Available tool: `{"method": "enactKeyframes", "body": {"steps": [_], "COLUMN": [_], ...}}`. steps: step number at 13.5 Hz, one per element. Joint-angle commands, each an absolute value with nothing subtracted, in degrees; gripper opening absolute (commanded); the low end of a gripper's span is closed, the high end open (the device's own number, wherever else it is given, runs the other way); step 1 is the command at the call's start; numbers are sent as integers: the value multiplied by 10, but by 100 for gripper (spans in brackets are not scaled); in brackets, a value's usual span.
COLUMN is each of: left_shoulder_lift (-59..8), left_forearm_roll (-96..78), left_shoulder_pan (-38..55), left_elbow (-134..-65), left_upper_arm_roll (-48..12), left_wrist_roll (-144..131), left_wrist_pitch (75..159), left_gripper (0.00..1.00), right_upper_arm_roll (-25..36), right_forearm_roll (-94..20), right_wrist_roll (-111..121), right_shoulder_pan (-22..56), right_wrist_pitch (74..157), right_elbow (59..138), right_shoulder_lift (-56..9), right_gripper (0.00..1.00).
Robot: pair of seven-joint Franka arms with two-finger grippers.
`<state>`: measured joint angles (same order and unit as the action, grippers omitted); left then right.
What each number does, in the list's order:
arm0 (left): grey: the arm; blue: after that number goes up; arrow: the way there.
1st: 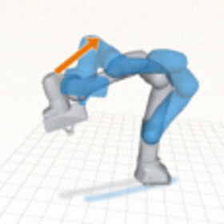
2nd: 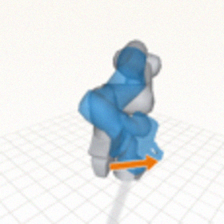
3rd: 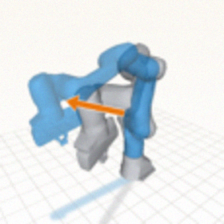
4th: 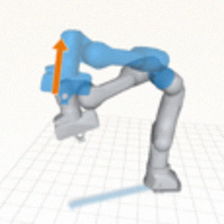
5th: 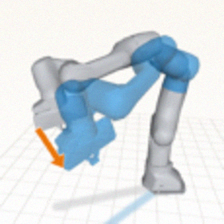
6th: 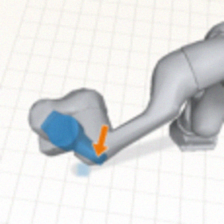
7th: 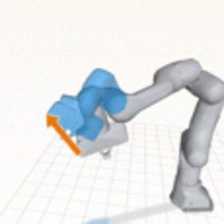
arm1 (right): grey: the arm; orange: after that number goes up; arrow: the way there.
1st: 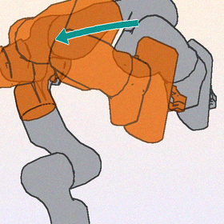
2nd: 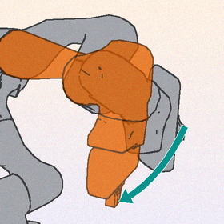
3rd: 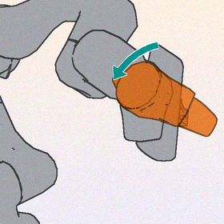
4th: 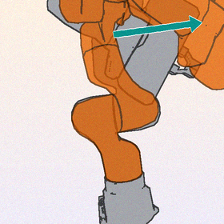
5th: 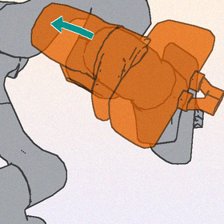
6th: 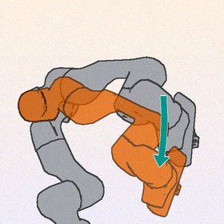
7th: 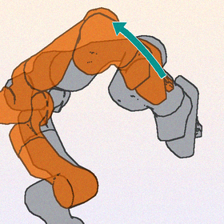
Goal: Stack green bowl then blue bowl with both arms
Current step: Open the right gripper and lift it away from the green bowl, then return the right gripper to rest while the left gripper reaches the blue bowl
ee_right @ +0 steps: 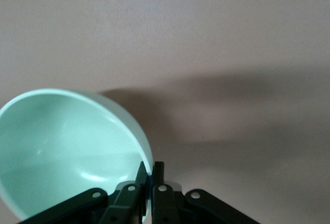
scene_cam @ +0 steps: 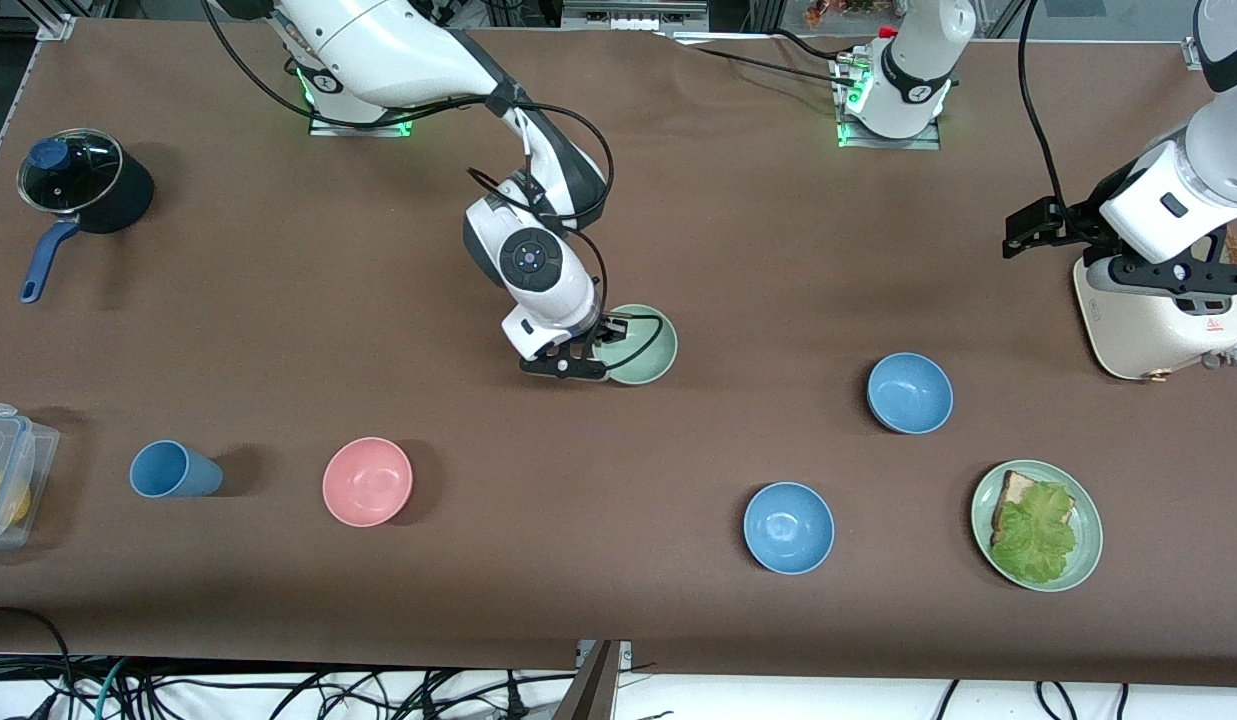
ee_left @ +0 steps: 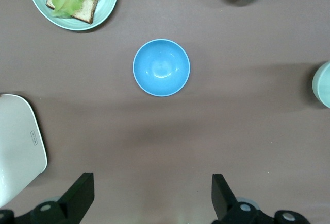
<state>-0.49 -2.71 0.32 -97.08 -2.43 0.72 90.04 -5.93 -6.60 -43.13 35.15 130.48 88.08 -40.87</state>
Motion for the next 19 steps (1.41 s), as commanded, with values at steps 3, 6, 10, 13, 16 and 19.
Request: {"method": "enactKeyframes", "body": {"steps": [3, 6, 10, 13, 16, 19], "left_shoulder_lift": [-12, -12, -16, -43, -107, -162], "left_forearm_roll": [-33, -33, -33, -32, -32, -32], "left_shoulder_pan": [1, 0, -2, -3, -8, -33], "left_elbow": [-953, -953, -954, -955, -961, -989], "left_upper_arm_roll": [-25, -25, -20, -20, -20, -20], "left_wrist_roll": [6, 6, 4, 7, 14, 89], "left_wrist_pitch": [888, 888, 890, 893, 924, 1030], "left_gripper": [100, 100, 100, 100, 100, 100], "right_upper_arm_roll": [-58, -20, 97, 153, 201, 237], "right_forearm_roll": [-65, -64, -69, -77, -76, -76], "right_wrist_roll": [-435, -428, -305, -212, -149, -97], "right_shoulder_pan": [344, 332, 330, 319, 316, 312], "right_wrist_pitch": [1299, 1239, 1127, 1078, 1005, 948], "right_elbow": [875, 873, 875, 894, 903, 904], "right_shoulder_lift": [-404, -354, -263, -194, -135, -101], "right_gripper": [99, 99, 99, 99, 99, 99]}}
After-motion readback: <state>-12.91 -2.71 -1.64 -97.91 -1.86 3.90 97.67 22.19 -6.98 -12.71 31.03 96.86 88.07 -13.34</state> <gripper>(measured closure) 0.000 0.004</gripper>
